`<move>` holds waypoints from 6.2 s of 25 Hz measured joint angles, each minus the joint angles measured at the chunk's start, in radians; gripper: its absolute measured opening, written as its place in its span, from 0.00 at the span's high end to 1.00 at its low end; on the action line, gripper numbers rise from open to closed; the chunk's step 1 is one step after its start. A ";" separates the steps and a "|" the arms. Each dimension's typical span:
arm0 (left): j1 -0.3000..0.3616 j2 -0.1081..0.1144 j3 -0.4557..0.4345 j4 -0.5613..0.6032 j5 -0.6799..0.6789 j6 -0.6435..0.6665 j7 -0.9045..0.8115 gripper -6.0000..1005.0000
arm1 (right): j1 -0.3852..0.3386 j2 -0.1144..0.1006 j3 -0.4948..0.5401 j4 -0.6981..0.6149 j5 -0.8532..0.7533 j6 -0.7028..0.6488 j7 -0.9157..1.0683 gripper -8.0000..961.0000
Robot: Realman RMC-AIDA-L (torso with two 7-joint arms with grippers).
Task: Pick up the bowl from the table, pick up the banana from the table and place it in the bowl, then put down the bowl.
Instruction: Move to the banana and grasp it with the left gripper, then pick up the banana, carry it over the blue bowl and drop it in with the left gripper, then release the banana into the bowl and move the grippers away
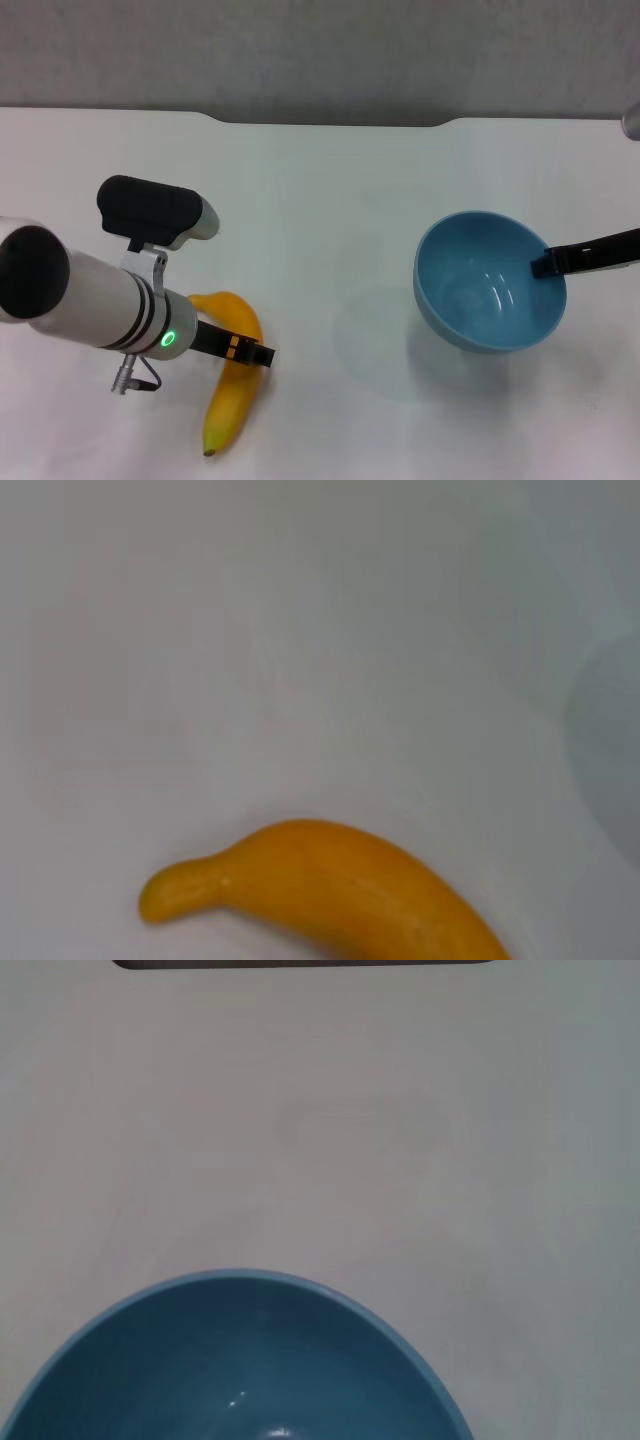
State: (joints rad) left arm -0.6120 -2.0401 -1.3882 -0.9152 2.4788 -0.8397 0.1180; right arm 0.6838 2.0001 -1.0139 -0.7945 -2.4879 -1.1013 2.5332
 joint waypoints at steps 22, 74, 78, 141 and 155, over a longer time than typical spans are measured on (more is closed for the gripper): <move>0.053 0.008 -0.113 -0.256 -0.045 -0.079 0.095 0.50 | -0.001 -0.003 0.007 0.044 0.000 0.014 -0.004 0.96; -0.002 -0.004 -0.010 -0.061 -1.032 0.175 0.871 0.50 | 0.191 0.014 -0.126 0.251 0.209 0.115 -0.066 0.96; -0.003 -0.005 0.006 -0.012 -1.132 0.185 0.971 0.50 | 0.191 0.014 -0.128 0.251 0.216 0.113 -0.067 0.96; 0.237 0.003 -0.309 0.017 -1.499 0.398 1.943 0.11 | 0.350 -0.002 -0.121 0.398 0.010 0.123 0.018 0.96; 0.233 0.000 -0.302 0.030 -1.521 0.393 1.966 0.11 | 0.442 0.021 -0.139 0.487 0.095 0.147 -0.073 0.96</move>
State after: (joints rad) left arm -0.3789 -2.0402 -1.6905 -0.8856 0.9579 -0.4472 2.0840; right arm 1.1254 2.0207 -1.1527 -0.3076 -2.3930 -0.9543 2.4604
